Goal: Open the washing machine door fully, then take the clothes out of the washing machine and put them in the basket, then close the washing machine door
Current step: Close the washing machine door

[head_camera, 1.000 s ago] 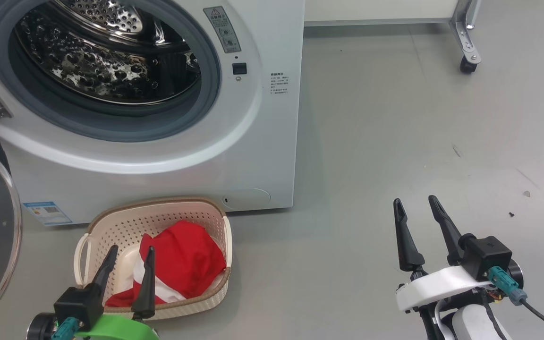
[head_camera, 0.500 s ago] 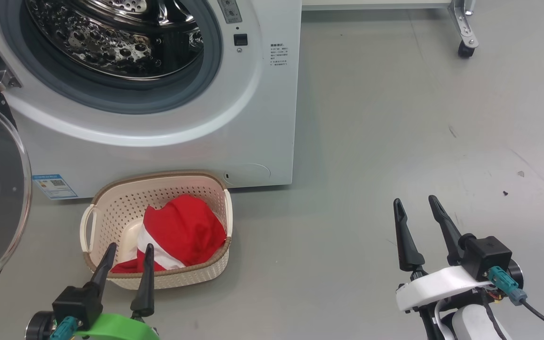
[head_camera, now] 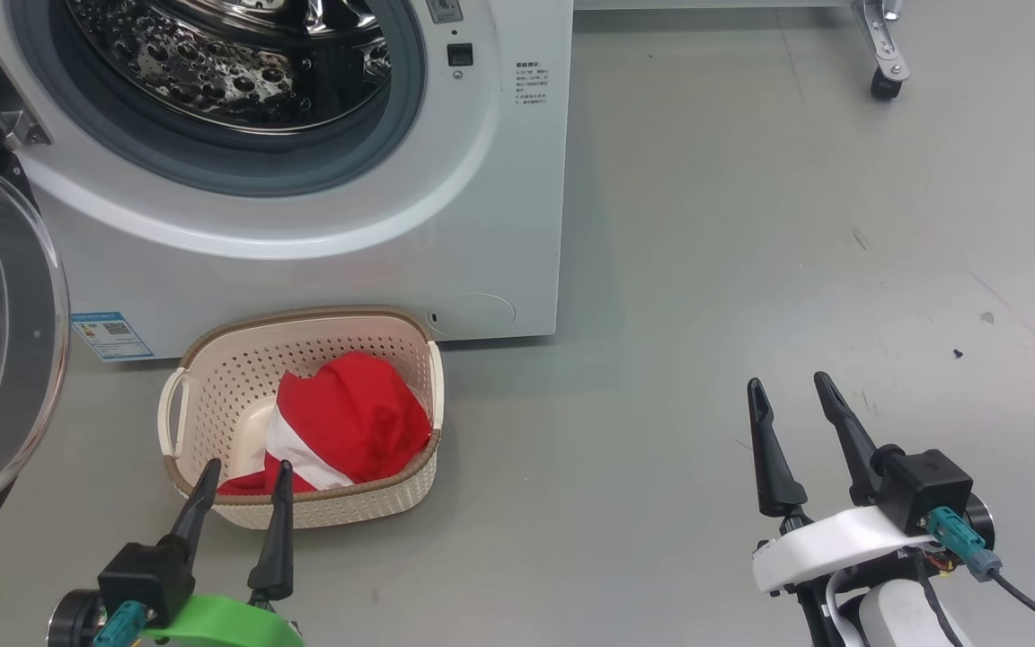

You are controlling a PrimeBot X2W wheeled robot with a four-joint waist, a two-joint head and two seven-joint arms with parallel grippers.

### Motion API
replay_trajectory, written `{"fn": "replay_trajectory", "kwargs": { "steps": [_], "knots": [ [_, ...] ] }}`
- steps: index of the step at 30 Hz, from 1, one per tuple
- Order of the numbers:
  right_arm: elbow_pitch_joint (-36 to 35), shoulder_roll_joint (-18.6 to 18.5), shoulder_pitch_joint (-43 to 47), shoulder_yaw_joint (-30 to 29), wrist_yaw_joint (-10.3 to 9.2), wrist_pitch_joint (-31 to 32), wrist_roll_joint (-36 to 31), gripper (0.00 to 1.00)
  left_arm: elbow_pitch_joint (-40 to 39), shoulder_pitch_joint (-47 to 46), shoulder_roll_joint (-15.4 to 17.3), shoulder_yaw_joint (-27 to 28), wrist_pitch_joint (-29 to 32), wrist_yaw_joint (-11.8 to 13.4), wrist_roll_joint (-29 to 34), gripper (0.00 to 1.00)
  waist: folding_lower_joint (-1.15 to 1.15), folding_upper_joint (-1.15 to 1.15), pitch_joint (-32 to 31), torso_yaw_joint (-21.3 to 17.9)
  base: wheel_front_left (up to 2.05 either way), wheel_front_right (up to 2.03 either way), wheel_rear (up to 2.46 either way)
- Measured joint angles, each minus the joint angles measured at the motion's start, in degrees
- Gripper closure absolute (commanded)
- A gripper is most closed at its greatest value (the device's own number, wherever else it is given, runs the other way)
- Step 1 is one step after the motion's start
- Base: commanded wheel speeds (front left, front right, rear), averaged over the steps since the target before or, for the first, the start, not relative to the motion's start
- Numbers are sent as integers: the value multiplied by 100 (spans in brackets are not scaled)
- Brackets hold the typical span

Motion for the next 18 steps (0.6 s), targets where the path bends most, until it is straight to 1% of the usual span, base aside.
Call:
{"fn": "replay_trajectory", "kwargs": {
  "steps": [18],
  "knots": [
    [23, 0, -1, 7, 0, 0, 1, 0, 4, 0, 0, 2, 0, 41, 0, 0, 0, 0, 5, -7, -1, 1, 0]
  ]
}}
